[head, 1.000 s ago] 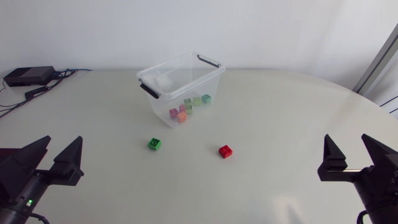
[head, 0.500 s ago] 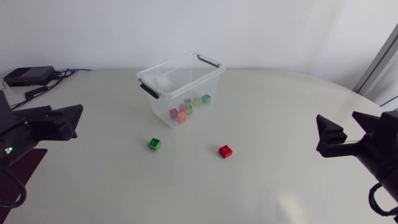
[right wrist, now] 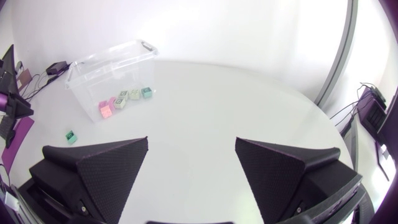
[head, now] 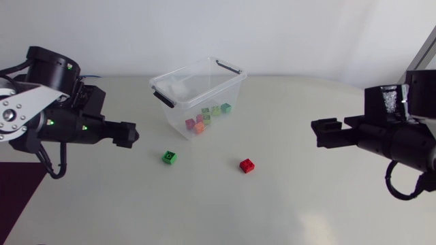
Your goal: Place the duplo bricks in the container
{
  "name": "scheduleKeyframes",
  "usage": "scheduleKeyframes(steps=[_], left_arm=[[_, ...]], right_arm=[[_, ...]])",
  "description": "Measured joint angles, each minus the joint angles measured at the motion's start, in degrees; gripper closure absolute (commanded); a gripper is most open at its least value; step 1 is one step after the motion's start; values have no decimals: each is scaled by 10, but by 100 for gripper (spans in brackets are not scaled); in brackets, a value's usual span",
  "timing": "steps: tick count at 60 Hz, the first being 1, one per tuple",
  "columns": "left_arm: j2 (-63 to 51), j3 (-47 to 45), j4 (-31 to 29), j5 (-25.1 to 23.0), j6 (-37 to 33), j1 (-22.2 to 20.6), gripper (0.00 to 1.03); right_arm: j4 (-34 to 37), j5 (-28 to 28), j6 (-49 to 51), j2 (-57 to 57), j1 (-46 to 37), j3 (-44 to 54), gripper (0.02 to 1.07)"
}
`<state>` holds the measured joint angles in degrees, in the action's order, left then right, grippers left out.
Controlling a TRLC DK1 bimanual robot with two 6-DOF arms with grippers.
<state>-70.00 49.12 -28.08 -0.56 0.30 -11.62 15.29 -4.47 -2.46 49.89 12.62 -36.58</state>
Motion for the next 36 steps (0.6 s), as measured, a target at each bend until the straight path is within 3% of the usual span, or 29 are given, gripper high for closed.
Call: scheduleKeyframes(steps=[17,26,30,36], left_arm=[[-157,51,-5,3,-11,-56,7],[-218,74,2,6,-23,-70,8],[-246,81,18,11,-28,-75,10],[-279,96,23,11,-36,-77,11]], right_arm=[[23,19,-19,95,35,-40,6],[85,79,-4,153,53,-78,6],[75,120,13,174,53,-83,6],[49,130,26,202,55,-86,6]])
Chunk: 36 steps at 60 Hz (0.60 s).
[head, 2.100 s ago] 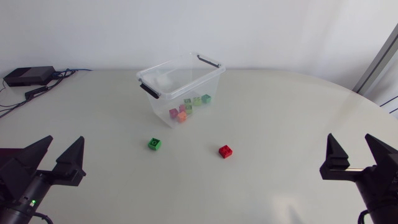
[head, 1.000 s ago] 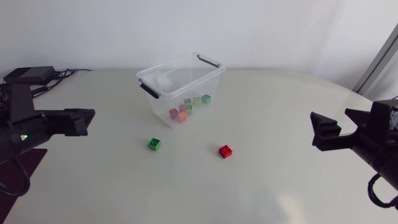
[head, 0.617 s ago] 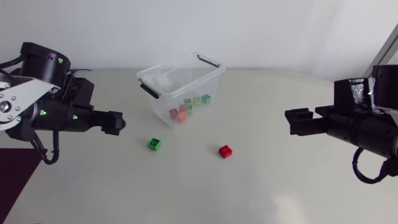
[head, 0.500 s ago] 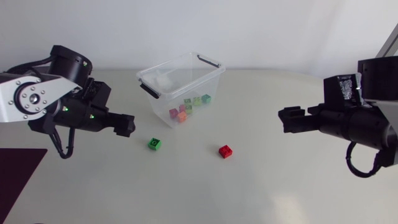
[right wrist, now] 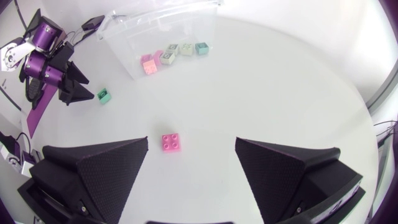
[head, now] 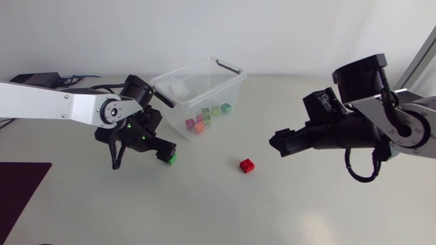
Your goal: Place the duplo bricks in the container
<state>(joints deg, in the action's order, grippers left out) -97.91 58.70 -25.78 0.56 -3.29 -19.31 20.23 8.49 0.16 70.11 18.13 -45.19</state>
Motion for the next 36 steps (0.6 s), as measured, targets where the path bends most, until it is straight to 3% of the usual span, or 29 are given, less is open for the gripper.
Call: scheduleKeyframes(steps=[9,16,21,25,27,36], left_arm=[[-39,22,8,1,-12,0,12],[-63,36,24,2,-17,0,22],[-76,39,30,2,-17,-2,22],[-87,39,34,2,-18,-7,34],[-91,39,39,2,-17,-9,45],[-103,39,49,-7,-18,-14,60]], right_arm=[[-1,-8,15,68,24,-16,6],[-1,-8,35,111,40,-30,6],[-3,-9,43,137,43,-38,6],[-21,-15,48,159,43,-40,6],[-26,-19,51,168,43,-40,7],[-43,-25,61,220,43,-49,7]])
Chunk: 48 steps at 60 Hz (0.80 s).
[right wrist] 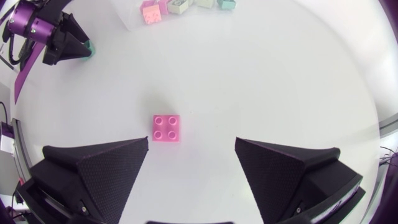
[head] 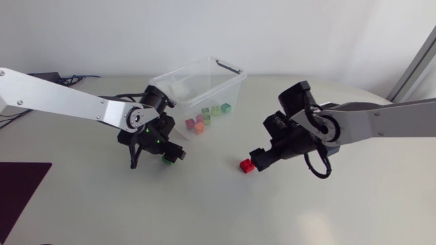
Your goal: Place the duplo bricks in the container
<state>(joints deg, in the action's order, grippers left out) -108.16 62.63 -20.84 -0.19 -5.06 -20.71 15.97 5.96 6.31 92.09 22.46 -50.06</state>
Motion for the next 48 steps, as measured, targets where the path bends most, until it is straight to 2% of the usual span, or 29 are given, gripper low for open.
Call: scheduleKeyframes(steps=[14,25,33,39,42,45,48], left_arm=[[-7,-7,32,-22,-2,-4,86],[6,-26,45,-36,-2,-6,88],[38,-48,38,-38,-2,-9,88],[99,-55,28,-44,-7,-3,88],[136,-55,23,-49,-8,1,88],[172,-53,15,-54,-9,7,88],[206,-48,7,-56,-10,14,88]], right_arm=[[-18,0,7,59,14,-14,7],[-36,-14,8,94,36,-29,8],[-44,-20,8,119,49,-38,22],[-51,-28,8,134,53,-43,45],[-56,-30,7,139,54,-45,62],[-59,-35,8,141,56,-48,74],[-59,-37,8,143,60,-49,77]])
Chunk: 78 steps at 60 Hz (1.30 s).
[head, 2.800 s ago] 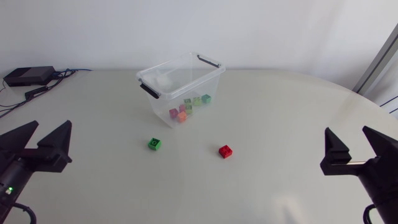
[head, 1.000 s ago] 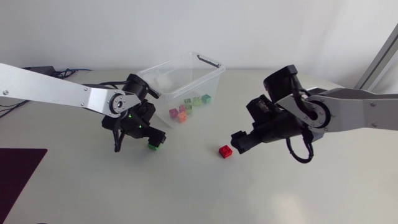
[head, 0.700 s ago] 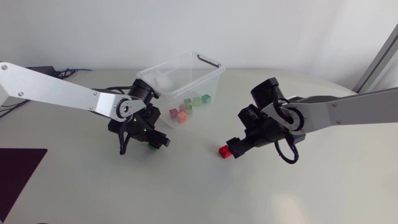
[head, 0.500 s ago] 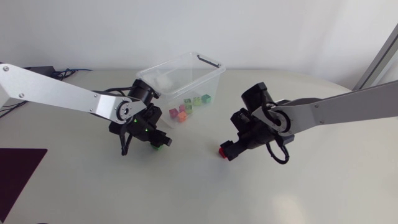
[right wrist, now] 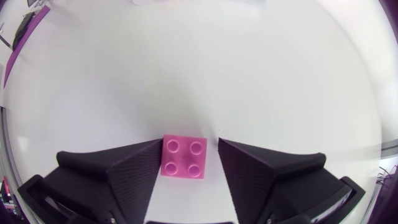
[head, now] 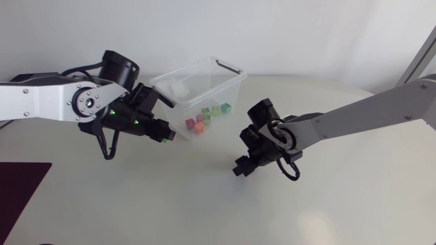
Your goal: Place the duplo bricks in the container
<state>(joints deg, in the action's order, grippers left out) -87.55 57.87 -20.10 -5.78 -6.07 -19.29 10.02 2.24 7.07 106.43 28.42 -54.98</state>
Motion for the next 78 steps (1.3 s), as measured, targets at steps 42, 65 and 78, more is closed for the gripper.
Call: scheduleKeyframes(steps=[42,65,78], left_arm=[[-40,106,201,-15,46,23,84],[-141,193,211,1,48,24,3],[-112,188,181,7,48,34,4]], right_arm=[[83,-32,-22,-140,35,-68,88],[95,-39,-37,-165,53,-164,88],[62,-40,-41,-142,53,-240,88]])
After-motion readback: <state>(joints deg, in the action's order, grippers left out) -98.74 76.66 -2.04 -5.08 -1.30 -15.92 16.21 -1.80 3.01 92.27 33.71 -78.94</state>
